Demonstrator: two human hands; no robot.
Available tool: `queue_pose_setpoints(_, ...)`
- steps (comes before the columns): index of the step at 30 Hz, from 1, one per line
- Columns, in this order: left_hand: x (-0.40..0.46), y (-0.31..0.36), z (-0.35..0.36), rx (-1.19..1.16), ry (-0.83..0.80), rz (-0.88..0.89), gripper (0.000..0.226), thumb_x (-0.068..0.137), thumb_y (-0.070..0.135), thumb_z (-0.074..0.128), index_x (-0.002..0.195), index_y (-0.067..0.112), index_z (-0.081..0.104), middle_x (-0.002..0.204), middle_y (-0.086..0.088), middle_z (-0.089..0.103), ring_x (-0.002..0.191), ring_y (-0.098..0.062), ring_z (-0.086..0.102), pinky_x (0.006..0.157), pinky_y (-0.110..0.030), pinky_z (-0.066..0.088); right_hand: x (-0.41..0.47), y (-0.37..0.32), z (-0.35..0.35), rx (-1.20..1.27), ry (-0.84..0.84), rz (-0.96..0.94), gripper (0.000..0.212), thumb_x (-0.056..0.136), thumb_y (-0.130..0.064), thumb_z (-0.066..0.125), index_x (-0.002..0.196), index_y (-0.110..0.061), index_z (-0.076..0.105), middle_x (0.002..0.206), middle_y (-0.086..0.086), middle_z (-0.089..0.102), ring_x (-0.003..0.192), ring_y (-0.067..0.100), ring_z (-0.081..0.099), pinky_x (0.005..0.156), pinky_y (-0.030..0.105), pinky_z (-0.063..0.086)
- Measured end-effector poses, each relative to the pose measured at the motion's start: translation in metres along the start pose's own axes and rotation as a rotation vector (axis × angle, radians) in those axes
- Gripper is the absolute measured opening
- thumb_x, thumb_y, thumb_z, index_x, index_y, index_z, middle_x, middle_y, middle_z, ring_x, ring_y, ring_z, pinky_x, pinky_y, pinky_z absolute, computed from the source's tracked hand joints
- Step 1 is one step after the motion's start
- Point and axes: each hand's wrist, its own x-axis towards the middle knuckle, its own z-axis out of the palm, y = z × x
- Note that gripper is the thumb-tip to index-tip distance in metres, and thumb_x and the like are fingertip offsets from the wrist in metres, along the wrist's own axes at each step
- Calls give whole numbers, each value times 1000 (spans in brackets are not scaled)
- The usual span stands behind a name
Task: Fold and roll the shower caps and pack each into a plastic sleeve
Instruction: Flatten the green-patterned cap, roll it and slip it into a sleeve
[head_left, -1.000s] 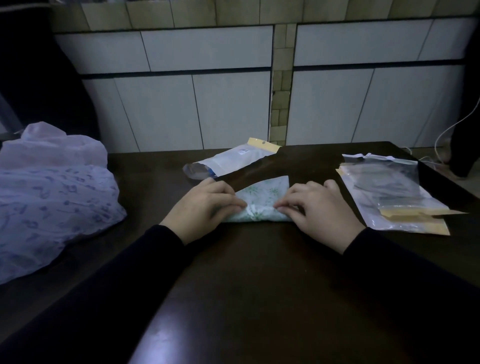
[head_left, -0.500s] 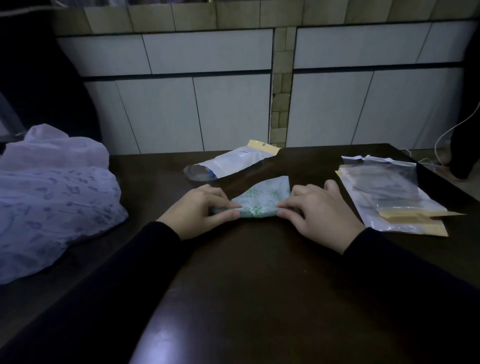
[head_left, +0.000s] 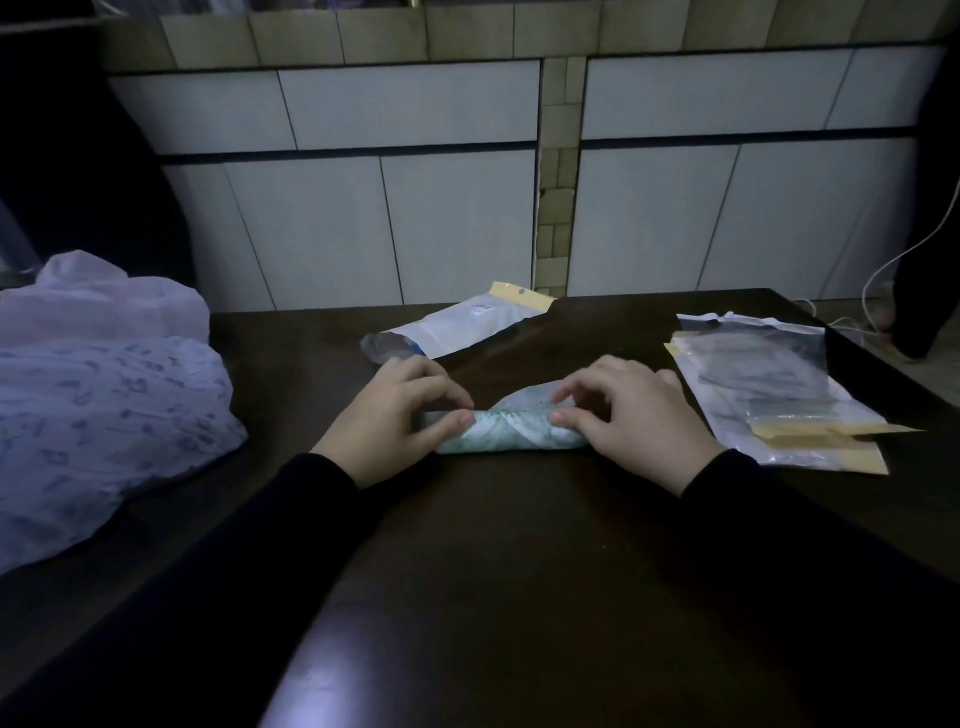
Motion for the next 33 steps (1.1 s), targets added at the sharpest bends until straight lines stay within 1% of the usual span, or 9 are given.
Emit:
queue_pose_setpoints(2, 1, 1, 2, 14, 40, 73, 20, 88, 40, 61, 103, 31, 70, 101, 13, 55, 99, -7, 52, 87, -16, 40, -2, -1, 1, -47, 75, -81, 15, 90, -48, 56, 100, -42, 65, 102, -18, 58, 97, 3, 46, 92, 31, 27)
queue_pose_setpoints(5, 0, 3, 6, 76, 42, 150, 18, 92, 24, 61, 105, 28, 72, 99, 12, 58, 94, -10, 54, 82, -24, 47, -5, -2, 2, -146, 74, -186, 21, 95, -44, 49, 106, -41, 66, 108, -18, 61, 100, 5, 48, 86, 29, 21)
queue_pose_setpoints(9, 1, 8, 4, 250, 39, 202, 32, 94, 29, 42, 111, 26, 70, 91, 9, 61, 82, -15, 54, 69, -32, 49, -8, -4, 2, -256, 32, -240, 34, 98, -47, 36, 123, -41, 59, 115, -16, 58, 105, 9, 47, 86, 31, 19)
queue_pose_setpoints(13, 2, 18, 7, 395, -46, 214, 44, 94, 54, 37, 124, 35, 62, 84, 8, 51, 75, -12, 49, 65, -30, 41, -12, -10, 6, -376, -43, -254, 44, 97, -53, 29, 136, -42, 46, 117, -9, 51, 112, 13, 41, 93, 38, 25)
queue_pose_setpoints(15, 2, 20, 8, 397, -104, 137, 56, 88, 69, 31, 127, 41, 58, 87, 11, 49, 80, -10, 48, 69, -28, 37, -10, -11, 8, -388, -100, -206, 47, 97, -56, 27, 140, -42, 41, 116, -8, 48, 111, 13, 40, 93, 38, 27)
queue_pose_setpoints(18, 5, 20, 9, 414, -166, 50, 68, 79, 79, 24, 131, 46, 53, 94, 14, 47, 90, -9, 45, 74, -29, 33, -4, -10, 8, -369, -148, -170, 49, 95, -61, 30, 141, -45, 39, 109, -10, 45, 105, 12, 40, 91, 37, 28)
queue_pose_setpoints(24, 10, 23, 7, 348, -208, -18, 50, 86, 66, 44, 132, 48, 50, 96, 14, 43, 98, -10, 42, 82, -30, 36, 2, 1, 2, -261, -161, -218, 45, 93, -59, 39, 134, -44, 47, 102, -18, 46, 103, 7, 42, 87, 32, 24)
queue_pose_setpoints(27, 10, 19, 7, 265, -193, -17, 44, 87, 61, 50, 128, 47, 56, 99, 15, 43, 101, -10, 42, 84, -30, 37, 0, 6, 0, -213, -106, -237, 37, 92, -58, 43, 121, -40, 56, 105, -18, 57, 101, 6, 45, 88, 31, 26)
queue_pose_setpoints(33, 1, 9, 3, -96, -242, -116, 46, 79, 67, 48, 115, 45, 66, 97, 26, 55, 101, -2, 46, 92, -27, 42, -4, 8, 2, -61, -96, -201, 32, 88, -61, 48, 105, -40, 66, 92, -20, 61, 91, 1, 43, 86, 29, 28)
